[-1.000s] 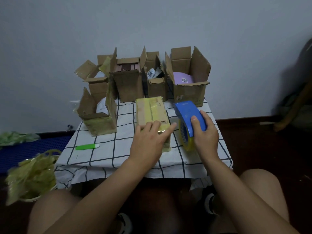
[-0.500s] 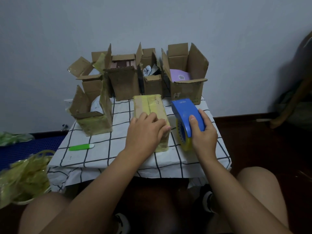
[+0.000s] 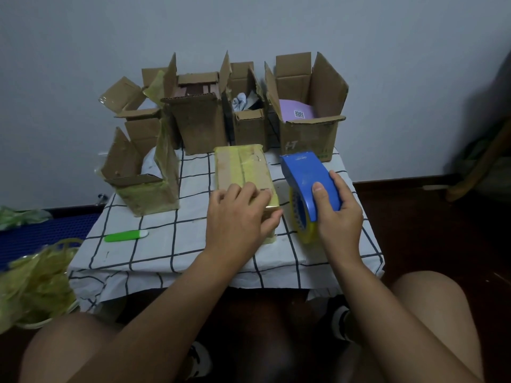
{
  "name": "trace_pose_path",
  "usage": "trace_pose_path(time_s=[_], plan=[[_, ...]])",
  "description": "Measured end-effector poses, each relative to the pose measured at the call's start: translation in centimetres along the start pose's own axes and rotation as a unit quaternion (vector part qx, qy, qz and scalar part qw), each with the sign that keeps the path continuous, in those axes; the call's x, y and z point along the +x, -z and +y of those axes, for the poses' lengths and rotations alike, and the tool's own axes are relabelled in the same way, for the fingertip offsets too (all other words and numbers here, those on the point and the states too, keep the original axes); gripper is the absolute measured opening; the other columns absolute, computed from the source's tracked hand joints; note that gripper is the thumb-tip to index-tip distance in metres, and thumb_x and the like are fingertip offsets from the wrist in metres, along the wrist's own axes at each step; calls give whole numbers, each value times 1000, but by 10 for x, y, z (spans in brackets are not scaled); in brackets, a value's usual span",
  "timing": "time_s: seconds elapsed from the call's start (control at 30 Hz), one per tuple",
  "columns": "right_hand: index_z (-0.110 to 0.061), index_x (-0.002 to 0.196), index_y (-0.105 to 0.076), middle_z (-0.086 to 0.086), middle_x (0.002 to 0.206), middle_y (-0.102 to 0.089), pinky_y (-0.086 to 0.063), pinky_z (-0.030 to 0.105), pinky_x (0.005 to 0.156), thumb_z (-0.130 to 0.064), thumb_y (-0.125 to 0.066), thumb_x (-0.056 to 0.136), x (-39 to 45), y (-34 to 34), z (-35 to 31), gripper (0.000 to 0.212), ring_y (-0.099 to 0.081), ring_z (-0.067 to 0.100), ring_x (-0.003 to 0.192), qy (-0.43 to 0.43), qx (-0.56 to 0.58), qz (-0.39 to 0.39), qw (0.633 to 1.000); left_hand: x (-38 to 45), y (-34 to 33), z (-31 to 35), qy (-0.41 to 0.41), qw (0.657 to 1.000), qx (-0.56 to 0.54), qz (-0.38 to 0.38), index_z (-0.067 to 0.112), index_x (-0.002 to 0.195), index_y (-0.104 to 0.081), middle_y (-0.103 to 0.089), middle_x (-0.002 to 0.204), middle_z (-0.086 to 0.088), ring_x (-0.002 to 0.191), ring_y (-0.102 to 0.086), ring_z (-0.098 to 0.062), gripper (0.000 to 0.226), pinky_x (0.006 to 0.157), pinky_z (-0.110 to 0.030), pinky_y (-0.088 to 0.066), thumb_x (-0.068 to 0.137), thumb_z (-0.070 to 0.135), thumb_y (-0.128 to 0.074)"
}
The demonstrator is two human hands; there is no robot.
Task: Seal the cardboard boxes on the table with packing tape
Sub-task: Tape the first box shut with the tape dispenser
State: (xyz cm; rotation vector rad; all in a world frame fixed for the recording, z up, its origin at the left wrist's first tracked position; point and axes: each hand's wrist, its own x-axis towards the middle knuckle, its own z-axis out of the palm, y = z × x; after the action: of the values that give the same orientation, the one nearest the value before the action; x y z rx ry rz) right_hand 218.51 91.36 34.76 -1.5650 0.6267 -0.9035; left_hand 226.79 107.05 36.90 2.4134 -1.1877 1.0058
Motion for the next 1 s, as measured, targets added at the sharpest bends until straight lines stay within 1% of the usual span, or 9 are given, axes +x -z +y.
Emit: trace_pose_path(time_s=[0.17,0.3,0.47,0.6,0.7,0.8,0.87,0.93,1.0], plan=[[-21,141,-54,-35,110,-50,-38,-4,76,-33,-63,97,0,0,-1,47,-48,-32,94,-1,5,-3,1000,1,-1,9,31,999,18,1,20,94,-68,-58,86,0,79,-50,-22,28,73,-38,-36,85,46,-62],[-23,142,-54,-33,112,-52,-39,-3,80,-37,-63,96,-1,1,-1,49,-49,-30,97,-3,4,-5,1000,4,5,14,70,998,-2,4,19,85,-64,-56,82,2,77,-49,-21,34,71,-36,-34,84,53,-60],[-25,142,-54,-27,113,-55,-40,-2,81,-38,-63,96,-3,1,-2,48,-49,-29,96,-11,2,-3,1000,6,2,19,79,996,28,9,18,84,-62,-54,80,0,74,-48,-21,24,70,-36,-33,86,42,-59],[-25,141,-55,-27,112,-55,-41,-1,81,-39,-63,96,-3,1,-4,48,-49,-29,95,-15,-2,-1,1000,8,1,26,88,995,36,-16,18,89,-61,-55,85,0,77,-49,-22,23,73,-39,-37,81,39,-66],[-24,142,-54,-22,114,-57,-40,-3,78,-39,-63,95,-3,2,-4,50,-49,-29,94,-17,-2,-3,1000,2,7,21,85,994,26,-59,21,97,-61,-56,92,1,83,-50,-21,36,78,-38,-38,80,51,-70],[-23,142,-54,-26,112,-56,-39,-4,77,-38,-63,96,-3,2,-5,49,-49,-30,93,-18,1,-5,1000,0,16,9,61,994,-23,-85,25,110,-63,-57,100,5,90,-51,-19,45,80,-36,-38,85,62,-57],[-22,141,-54,-30,108,-54,-40,-3,75,-36,-63,96,-3,1,-7,48,-50,-30,91,-18,3,-5,1000,4,23,0,54,992,-60,-95,25,116,-67,-59,104,5,93,-52,-20,43,79,-34,-38,92,55,-48],[-21,141,-54,-31,106,-54,-40,-3,72,-35,-63,97,-3,1,-7,48,-51,-30,90,-20,7,-7,1000,8,24,-8,46,991,-80,-95,23,118,-69,-61,105,3,95,-53,-21,37,77,-34,-38,95,47,-51],[-21,142,-54,-29,107,-54,-39,-4,72,-35,-63,97,-3,1,-7,48,-50,-31,89,-19,7,-7,1000,11,21,-9,46,993,-78,-81,22,113,-72,-63,98,2,90,-53,-23,33,72,-33,-38,94,44,-56]])
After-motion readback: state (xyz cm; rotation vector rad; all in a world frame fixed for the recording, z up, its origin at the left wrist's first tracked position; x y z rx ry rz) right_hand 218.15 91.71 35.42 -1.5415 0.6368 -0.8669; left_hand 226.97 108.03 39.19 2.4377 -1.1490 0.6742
